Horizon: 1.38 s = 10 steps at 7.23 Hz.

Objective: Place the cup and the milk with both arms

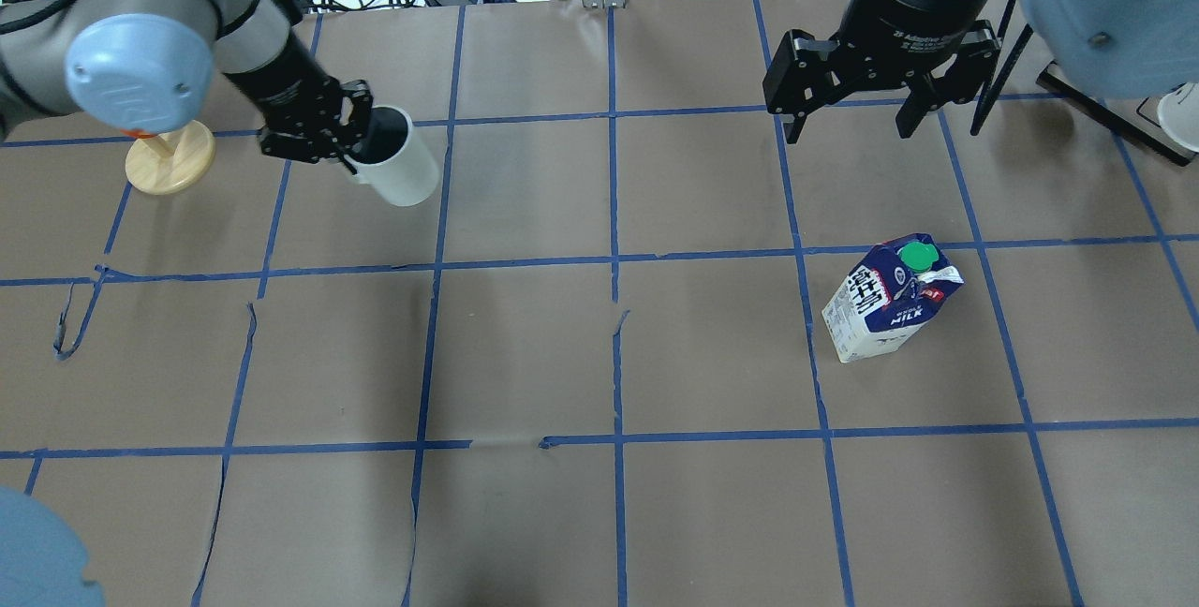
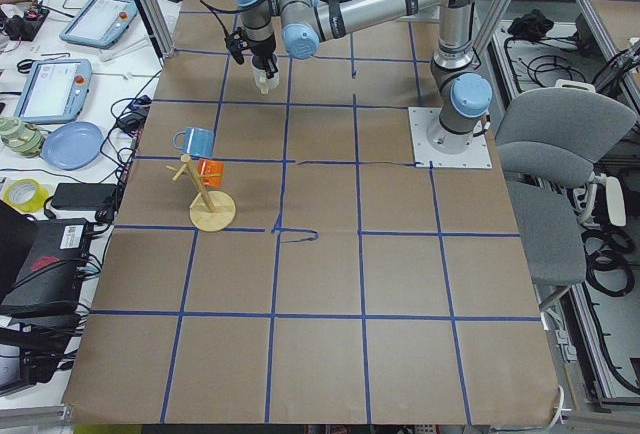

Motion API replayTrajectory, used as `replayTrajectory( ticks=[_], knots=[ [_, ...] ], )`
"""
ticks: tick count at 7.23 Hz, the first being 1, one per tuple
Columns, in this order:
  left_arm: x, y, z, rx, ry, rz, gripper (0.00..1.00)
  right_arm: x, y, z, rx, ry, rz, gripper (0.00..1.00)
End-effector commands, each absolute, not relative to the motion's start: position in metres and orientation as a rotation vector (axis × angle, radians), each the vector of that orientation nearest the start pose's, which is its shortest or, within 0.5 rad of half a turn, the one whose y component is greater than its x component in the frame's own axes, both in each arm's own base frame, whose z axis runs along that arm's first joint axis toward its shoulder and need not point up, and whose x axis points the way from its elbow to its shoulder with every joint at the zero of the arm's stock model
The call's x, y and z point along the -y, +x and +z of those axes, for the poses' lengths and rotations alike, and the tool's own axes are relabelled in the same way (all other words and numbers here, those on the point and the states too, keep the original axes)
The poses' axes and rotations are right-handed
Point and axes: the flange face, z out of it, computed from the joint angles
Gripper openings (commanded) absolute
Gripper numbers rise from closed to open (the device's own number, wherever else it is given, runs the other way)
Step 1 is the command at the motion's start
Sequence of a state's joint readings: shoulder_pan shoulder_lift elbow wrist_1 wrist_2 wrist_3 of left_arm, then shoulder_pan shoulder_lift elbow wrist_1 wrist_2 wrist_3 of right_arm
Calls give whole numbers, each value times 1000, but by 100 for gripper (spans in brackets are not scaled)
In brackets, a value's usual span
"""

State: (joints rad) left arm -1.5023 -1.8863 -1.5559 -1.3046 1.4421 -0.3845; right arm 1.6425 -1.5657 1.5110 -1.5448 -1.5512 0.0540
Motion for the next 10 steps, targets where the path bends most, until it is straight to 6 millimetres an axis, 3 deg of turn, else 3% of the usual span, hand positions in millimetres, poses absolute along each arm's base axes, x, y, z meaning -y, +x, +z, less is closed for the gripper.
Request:
replayTrajectory(
  ticks=[1,2,4,7,8,9,10],
  knots=[
    [616,-186,327,-3210,-639,22,0,485,171,513,-3121,-29,-44,100],
    [615,-208,315,-3209,-644,35,0,486,171,511,-3121,-29,-39,100],
    [607,-273,295,-3224,-576,22,0,486,170,512,-3121,-27,-41,100],
    [599,-318,253,-3222,-527,66,0,491,171,505,-3120,-29,-24,100],
    [601,-323,252,-3230,-526,27,0,490,171,505,-3121,-31,-20,100],
    [601,-323,250,-3230,-525,23,16,490,172,506,-3122,-31,-22,100],
    [601,-323,250,-3228,-525,22,48,490,172,505,-3124,-36,-20,100]
  ],
)
